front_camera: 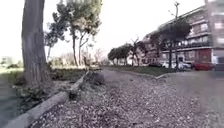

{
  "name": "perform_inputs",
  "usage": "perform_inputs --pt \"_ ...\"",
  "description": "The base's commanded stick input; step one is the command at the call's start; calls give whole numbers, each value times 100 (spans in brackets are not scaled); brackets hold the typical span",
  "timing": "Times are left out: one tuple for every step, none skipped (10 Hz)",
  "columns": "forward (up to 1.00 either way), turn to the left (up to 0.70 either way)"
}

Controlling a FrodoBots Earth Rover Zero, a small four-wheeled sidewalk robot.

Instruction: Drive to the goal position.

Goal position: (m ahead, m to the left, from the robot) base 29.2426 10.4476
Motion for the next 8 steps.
perform_inputs --pt "70 0" --pt "70 -35" --pt "70 -35" --pt "70 -35" --pt "70 -35" --pt "70 -35" --pt "70 -35" --pt "70 -35"
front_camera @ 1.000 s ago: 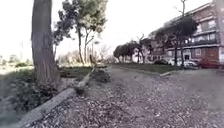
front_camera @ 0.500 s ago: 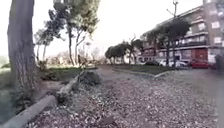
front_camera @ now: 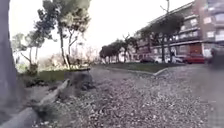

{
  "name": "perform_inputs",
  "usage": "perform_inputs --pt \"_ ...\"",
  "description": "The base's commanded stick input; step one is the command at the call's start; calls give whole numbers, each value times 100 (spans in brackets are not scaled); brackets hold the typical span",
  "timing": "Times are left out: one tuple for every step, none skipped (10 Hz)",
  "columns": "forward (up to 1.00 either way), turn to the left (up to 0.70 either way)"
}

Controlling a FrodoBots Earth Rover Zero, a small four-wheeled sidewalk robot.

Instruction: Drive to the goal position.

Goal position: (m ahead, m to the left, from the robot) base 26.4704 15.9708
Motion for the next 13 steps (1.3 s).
perform_inputs --pt "70 -16" --pt "70 0" --pt "70 0" --pt "70 0" --pt "70 0" --pt "70 -12" --pt "70 -35" --pt "70 -35" --pt "70 -23" --pt "70 0" --pt "70 0" --pt "70 0" --pt "70 0"
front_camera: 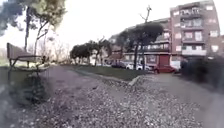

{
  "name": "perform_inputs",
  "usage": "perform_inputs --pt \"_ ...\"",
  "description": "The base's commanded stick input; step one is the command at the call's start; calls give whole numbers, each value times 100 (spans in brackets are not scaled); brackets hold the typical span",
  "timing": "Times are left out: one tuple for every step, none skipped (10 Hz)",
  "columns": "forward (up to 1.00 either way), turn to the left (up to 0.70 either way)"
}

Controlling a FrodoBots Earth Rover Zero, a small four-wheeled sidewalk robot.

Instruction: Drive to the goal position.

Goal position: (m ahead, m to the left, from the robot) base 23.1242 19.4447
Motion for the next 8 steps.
perform_inputs --pt "70 0" --pt "70 0" --pt "70 0" --pt "70 0" --pt "70 0" --pt "70 0" --pt "70 10" --pt "70 35"
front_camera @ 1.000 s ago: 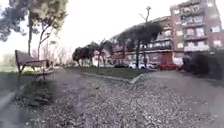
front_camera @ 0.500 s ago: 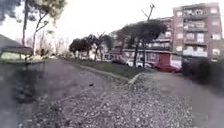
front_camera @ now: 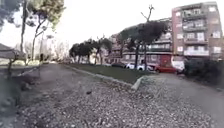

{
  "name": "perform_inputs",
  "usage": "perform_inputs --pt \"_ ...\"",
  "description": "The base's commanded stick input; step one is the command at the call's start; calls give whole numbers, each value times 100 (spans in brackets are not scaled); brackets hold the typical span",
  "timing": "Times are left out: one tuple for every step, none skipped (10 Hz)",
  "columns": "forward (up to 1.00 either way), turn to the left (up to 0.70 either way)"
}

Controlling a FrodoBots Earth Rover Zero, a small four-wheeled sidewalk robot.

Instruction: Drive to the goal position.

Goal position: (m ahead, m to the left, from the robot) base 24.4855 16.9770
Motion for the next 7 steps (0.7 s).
perform_inputs --pt "70 35" --pt "70 35" --pt "70 35" --pt "70 35" --pt "70 35" --pt "61 0" --pt "3 0"
